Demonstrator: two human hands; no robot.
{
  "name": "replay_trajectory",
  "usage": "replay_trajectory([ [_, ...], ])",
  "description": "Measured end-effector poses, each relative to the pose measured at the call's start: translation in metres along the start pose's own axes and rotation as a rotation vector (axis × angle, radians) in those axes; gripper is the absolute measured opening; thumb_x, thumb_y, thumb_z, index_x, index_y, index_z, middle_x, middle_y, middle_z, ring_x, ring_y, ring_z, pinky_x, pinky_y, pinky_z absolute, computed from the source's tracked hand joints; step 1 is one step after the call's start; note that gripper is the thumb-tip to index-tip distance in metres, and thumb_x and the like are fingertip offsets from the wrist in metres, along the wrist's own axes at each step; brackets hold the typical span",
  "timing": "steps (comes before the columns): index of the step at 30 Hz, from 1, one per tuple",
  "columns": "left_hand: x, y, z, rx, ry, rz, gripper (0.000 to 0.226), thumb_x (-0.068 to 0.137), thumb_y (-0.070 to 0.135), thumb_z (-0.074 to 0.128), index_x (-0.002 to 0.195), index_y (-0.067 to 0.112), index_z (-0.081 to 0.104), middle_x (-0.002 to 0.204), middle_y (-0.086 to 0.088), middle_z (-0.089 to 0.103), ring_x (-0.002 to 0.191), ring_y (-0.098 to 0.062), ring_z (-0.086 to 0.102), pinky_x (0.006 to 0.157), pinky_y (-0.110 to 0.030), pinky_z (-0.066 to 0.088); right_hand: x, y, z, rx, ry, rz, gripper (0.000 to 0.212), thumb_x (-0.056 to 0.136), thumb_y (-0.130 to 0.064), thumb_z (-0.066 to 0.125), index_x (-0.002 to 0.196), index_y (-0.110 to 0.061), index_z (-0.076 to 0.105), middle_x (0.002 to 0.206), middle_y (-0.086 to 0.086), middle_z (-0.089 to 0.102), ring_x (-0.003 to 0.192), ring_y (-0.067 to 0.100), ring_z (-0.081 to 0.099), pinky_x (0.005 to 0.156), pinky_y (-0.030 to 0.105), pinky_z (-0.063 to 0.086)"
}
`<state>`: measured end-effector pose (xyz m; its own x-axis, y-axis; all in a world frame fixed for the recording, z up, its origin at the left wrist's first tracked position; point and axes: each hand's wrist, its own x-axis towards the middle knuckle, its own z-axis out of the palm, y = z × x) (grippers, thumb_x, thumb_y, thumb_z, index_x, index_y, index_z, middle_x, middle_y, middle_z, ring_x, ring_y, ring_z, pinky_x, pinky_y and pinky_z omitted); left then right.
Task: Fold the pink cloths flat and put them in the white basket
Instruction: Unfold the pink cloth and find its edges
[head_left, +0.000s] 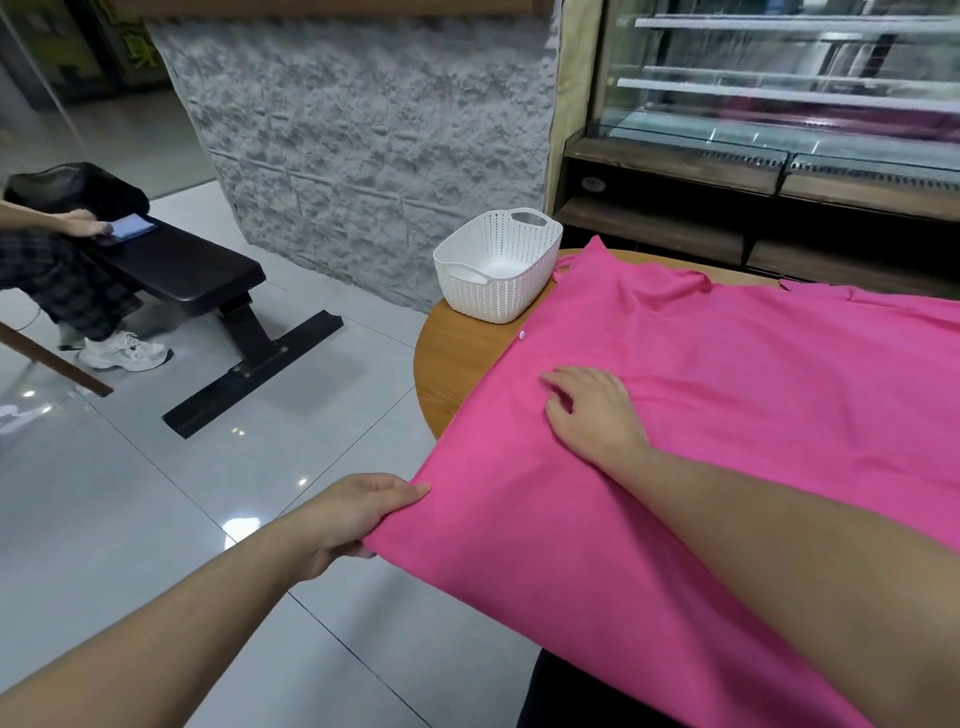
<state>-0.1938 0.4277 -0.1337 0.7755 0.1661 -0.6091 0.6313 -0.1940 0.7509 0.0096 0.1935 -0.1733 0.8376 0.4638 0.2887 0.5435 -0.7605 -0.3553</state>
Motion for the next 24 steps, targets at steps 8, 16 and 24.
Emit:
replay_trajectory([
  [8,0.015,0.002,0.009,-0.028,-0.078,-0.022,0.039,0.086,0.053,0.069,0.108,0.022,0.069,0.079,0.003,0.058,0.062,-0.012,0.046,0.054,-0.02,0.037,0.009,-0.003,-0.004,-0.141,-0.371,0.036,0.057,0.097,-0.052,0.035,0.152,-0.041,0.027,0.164,-0.01,0.017,0.151,0.014,0.008,0.123,0.046,0.0],
  [16,0.03,0.016,0.024,0.319,0.302,0.17,0.038,0.081,0.041,0.078,0.085,0.016,0.051,0.073,0.001,0.059,0.063,-0.015,0.053,0.058,-0.029,0.041,-0.01,0.023,-0.028,0.147,-0.222,-0.081,0.052,0.081,-0.036,0.05,0.132,-0.031,0.059,0.144,-0.008,0.052,0.144,0.018,0.032,0.122,0.042,0.013],
  [24,0.019,0.059,0.061,0.637,0.539,0.575,0.017,0.08,0.023,0.062,0.081,0.024,0.045,0.089,0.007,0.049,0.079,-0.013,0.051,0.069,-0.036,0.041,-0.035,0.065,-0.066,0.258,0.017,-0.086,0.045,0.074,-0.036,0.038,0.101,-0.027,0.073,0.101,-0.016,0.065,0.103,0.016,0.058,0.1,0.043,0.044],
])
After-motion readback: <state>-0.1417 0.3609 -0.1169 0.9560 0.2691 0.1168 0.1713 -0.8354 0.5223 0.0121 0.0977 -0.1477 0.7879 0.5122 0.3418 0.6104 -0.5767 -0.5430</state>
